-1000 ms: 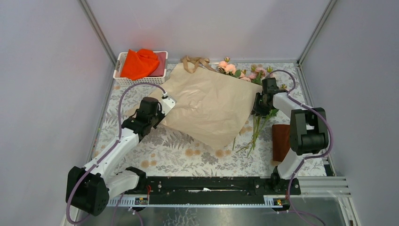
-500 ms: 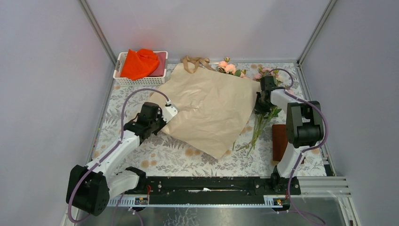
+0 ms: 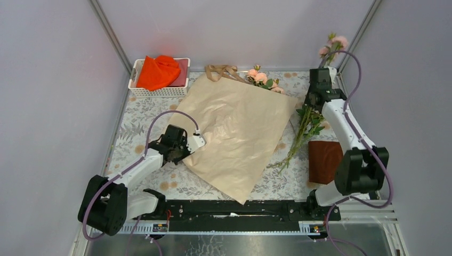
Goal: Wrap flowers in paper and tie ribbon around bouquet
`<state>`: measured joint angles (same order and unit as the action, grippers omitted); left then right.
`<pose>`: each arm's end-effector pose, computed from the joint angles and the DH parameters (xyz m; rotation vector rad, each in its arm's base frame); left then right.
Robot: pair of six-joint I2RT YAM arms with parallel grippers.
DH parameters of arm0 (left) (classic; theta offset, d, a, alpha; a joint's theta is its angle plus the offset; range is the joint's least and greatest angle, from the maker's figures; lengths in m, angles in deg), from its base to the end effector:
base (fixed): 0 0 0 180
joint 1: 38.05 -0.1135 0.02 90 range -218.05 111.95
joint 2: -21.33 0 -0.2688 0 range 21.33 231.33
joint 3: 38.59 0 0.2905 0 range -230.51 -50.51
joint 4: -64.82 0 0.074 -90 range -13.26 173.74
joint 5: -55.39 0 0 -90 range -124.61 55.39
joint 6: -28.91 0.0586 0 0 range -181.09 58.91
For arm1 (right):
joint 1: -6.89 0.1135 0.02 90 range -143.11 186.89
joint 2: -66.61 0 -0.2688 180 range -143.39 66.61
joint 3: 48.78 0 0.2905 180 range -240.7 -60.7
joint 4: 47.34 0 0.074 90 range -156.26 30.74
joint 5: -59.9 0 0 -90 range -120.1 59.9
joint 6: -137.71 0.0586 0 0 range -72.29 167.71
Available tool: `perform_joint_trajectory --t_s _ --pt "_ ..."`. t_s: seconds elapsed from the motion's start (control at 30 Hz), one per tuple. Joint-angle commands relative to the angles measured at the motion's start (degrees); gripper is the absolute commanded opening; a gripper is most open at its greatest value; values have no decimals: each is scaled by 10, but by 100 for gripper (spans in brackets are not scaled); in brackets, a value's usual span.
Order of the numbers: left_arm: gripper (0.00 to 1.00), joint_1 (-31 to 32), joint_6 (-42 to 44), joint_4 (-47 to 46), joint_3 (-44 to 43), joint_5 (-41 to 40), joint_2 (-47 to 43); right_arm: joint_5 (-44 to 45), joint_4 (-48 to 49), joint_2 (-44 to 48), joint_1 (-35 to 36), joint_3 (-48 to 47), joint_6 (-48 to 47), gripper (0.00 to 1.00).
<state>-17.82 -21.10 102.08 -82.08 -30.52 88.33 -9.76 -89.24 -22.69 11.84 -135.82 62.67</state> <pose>0.2294 -0.0890 0.1295 1.3390 2.2603 0.0251 0.3998 0.0142 0.2810 0.3724 2.2635 -0.2370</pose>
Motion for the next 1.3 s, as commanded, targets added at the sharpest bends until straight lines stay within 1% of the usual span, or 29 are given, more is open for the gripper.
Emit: perform_joint_trajectory --t_s 0.0,0.07,0.1,0.17,0.2,0.27,0.3,0.37,0.43,0.57,0.6,0.63,0.67,0.7,0.73,0.77,0.8,0.87,0.9,0.93,0.97,1.0,1.07,1.1,1.17,1.2,1.27 --pt "13 13 43 11 17 49 -5 42 20 84 50 -28 -2 0" --pt "34 16 59 42 11 69 -7 16 39 98 114 -33 -2 0" --pt "52 15 61 62 3 79 -10 -11 48 95 149 -36 4 0" --pt "74 14 61 101 -19 88 -21 -65 72 78 216 -38 31 0" --pt "82 12 57 120 -34 87 -30 -83 88 63 250 -37 47 0" --pt "95 -2 40 149 -68 80 -39 -110 125 23 305 -38 80 0" --pt "98 -11 28 163 -91 77 -40 -132 147 1 324 -39 98 0" --pt "98 -31 -3 177 -134 74 -36 -167 189 -66 354 -52 131 0" --pt "98 -46 -46 166 -165 68 -31 -184 204 -133 374 -87 145 0" --pt "99 -76 -112 132 -205 61 -7 -195 160 -261 389 -187 139 0" --pt "98 -86 -121 127 -212 60 2 -191 137 -285 388 -214 132 4" --pt "98 -93 -127 125 -218 60 13 -177 105 -301 388 -242 122 13" --pt "98 -99 -130 124 -222 57 20 -164 60 -308 387 -262 110 24" --pt "98 -103 -131 124 -223 53 25 -152 41 -303 387 -269 97 38" --pt "98 -106 -131 124 -221 51 28 -142 37 -287 384 -261 87 47" --pt "98 -109 -128 124 -218 50 29 -133 37 -260 380 -243 78 53" --pt "98 -110 -126 123 -214 49 29 -123 38 -229 372 -219 71 57" --pt "98 -110 -125 121 -208 50 27 -96 44 -152 341 -154 65 59" --pt "98 -110 -126 117 -204 51 26 -90 51 -114 317 -115 67 59" --pt "98 -110 -127 113 -200 51 26 -90 62 -70 282 -68 76 56" --pt "98 -110 -127 108 -195 51 26 -97 78 -19 240 -2 85 52" --pt "99 -109 -128 103 -191 48 28 -107 96 14 199 45 93 47" --pt "98 -109 -132 98 -190 44 40 -116 114 60 119 114 95 40" --pt "98 -109 -135 98 -192 43 46 -124 122 70 75 136 91 38" --pt "98 -109 -141 100 -197 47 55 -147 136 69 23 159 80 32" --pt "98 -109 -143 101 -200 52 58 -159 134 57 7 157 73 31" --pt "98 -108 -145 104 -205 56 62 -151 112 19 -4 130 57 27"
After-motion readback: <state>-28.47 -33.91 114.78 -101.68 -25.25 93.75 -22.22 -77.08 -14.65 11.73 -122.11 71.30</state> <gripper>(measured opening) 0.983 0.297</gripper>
